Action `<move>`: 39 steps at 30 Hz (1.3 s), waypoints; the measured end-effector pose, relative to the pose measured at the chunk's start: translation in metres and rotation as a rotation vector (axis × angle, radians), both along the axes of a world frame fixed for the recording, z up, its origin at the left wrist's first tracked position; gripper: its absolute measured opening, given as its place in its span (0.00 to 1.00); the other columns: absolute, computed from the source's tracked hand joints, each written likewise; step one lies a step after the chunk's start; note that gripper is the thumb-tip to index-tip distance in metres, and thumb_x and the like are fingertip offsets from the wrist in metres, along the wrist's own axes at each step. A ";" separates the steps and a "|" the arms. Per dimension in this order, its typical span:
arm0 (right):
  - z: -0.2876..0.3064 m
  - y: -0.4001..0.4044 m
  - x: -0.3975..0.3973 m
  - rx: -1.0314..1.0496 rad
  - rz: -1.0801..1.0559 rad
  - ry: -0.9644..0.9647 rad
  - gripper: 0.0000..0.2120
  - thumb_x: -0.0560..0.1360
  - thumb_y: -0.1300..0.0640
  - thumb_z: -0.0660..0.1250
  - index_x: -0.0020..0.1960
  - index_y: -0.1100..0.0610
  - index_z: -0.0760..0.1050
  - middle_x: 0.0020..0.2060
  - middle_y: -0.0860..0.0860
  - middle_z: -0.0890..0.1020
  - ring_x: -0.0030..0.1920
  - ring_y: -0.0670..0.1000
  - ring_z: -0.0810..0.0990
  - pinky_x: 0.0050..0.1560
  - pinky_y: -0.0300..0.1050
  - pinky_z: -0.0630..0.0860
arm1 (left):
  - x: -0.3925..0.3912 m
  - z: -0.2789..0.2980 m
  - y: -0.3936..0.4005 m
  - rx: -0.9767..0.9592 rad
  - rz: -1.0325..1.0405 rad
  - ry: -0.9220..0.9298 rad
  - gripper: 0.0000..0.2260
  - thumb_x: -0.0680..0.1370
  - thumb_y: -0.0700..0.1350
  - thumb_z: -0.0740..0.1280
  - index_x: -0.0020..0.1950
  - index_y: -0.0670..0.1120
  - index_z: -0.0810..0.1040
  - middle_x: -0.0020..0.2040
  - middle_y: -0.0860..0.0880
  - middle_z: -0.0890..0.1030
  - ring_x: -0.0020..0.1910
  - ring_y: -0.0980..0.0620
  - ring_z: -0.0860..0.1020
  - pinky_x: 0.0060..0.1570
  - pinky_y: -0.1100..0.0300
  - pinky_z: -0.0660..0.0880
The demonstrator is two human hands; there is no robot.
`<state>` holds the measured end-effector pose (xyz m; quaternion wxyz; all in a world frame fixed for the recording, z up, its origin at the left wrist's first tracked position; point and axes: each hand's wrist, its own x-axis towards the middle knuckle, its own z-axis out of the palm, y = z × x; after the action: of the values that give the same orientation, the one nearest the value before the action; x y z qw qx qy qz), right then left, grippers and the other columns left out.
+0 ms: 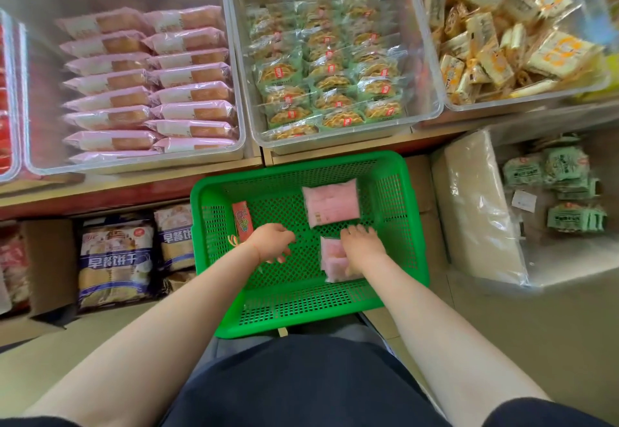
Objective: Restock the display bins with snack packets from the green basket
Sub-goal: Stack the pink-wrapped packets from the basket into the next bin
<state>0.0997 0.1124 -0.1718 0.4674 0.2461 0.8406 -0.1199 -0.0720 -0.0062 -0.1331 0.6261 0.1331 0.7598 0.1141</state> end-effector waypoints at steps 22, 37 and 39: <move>0.008 -0.004 -0.053 -0.513 -2.077 0.450 0.20 0.82 0.51 0.61 0.68 0.63 0.69 0.61 0.64 0.76 0.55 0.59 0.77 0.57 0.54 0.78 | -0.032 -0.016 -0.046 0.222 0.931 -0.424 0.32 0.66 0.52 0.79 0.66 0.42 0.73 0.57 0.39 0.83 0.55 0.38 0.82 0.55 0.39 0.78; 0.001 0.007 -0.062 -0.703 -2.357 0.601 0.09 0.79 0.58 0.68 0.56 0.60 0.73 0.60 0.61 0.77 0.60 0.59 0.76 0.62 0.54 0.73 | -0.037 -0.008 -0.066 0.155 0.942 -0.308 0.22 0.74 0.51 0.74 0.64 0.42 0.76 0.55 0.39 0.84 0.54 0.39 0.82 0.58 0.41 0.78; 0.010 0.007 -0.064 -0.758 -2.270 0.612 0.11 0.79 0.63 0.65 0.61 0.62 0.72 0.62 0.64 0.77 0.62 0.61 0.77 0.61 0.57 0.75 | -0.038 -0.006 -0.066 0.175 0.905 -0.117 0.21 0.73 0.52 0.75 0.61 0.42 0.78 0.52 0.42 0.85 0.50 0.42 0.83 0.55 0.46 0.80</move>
<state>0.0359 0.1194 -0.1617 -0.0752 0.6469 0.1379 -0.7462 -0.1104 -0.0718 -0.1390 0.5414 -0.1662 0.6924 0.4471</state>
